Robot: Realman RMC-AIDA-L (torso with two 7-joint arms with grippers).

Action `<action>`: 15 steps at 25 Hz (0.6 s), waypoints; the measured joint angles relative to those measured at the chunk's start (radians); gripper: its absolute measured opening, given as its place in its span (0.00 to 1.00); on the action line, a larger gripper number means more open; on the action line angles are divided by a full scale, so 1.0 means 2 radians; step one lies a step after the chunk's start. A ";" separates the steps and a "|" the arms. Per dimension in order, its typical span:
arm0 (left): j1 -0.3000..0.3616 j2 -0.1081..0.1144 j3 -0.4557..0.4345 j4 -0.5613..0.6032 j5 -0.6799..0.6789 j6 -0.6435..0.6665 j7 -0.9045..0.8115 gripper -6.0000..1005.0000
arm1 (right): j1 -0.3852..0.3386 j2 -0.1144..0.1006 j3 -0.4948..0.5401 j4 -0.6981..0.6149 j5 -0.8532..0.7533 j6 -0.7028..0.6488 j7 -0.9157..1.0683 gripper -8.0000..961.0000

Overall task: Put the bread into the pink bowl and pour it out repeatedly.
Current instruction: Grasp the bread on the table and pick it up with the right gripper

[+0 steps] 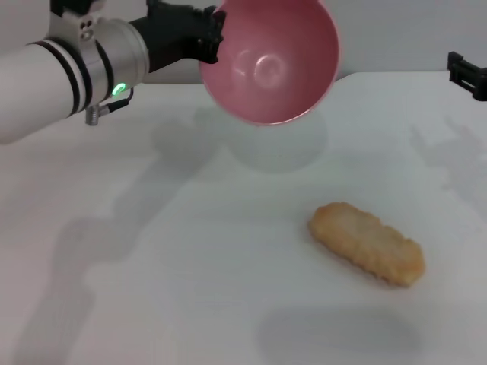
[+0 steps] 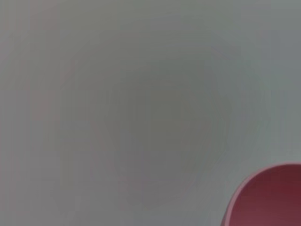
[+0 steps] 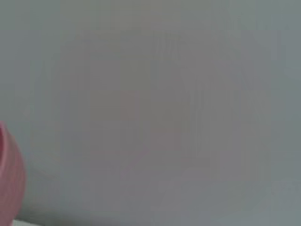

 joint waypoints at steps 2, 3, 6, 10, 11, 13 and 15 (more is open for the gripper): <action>0.000 0.000 -0.010 0.003 0.033 -0.011 -0.045 0.05 | 0.004 0.000 -0.001 0.002 0.000 0.006 0.002 0.69; -0.001 0.000 -0.016 0.005 0.051 -0.016 -0.066 0.05 | 0.007 0.000 -0.002 0.005 0.000 0.010 0.006 0.69; 0.003 -0.001 -0.023 0.013 0.090 -0.013 -0.099 0.05 | 0.009 0.000 -0.003 0.007 0.000 0.011 0.009 0.69; 0.010 0.001 -0.036 0.021 0.095 0.003 -0.136 0.05 | 0.010 0.000 -0.003 0.009 0.000 0.017 0.012 0.69; 0.013 0.001 -0.039 0.026 0.091 0.007 -0.140 0.05 | 0.010 0.000 -0.003 0.010 0.000 0.017 0.012 0.69; 0.021 0.001 -0.040 0.040 0.083 0.014 -0.140 0.05 | 0.010 0.000 -0.004 0.011 0.000 0.017 0.012 0.69; 0.024 0.002 -0.039 0.056 0.081 0.012 -0.138 0.05 | 0.011 0.000 -0.007 0.012 0.001 0.018 0.013 0.69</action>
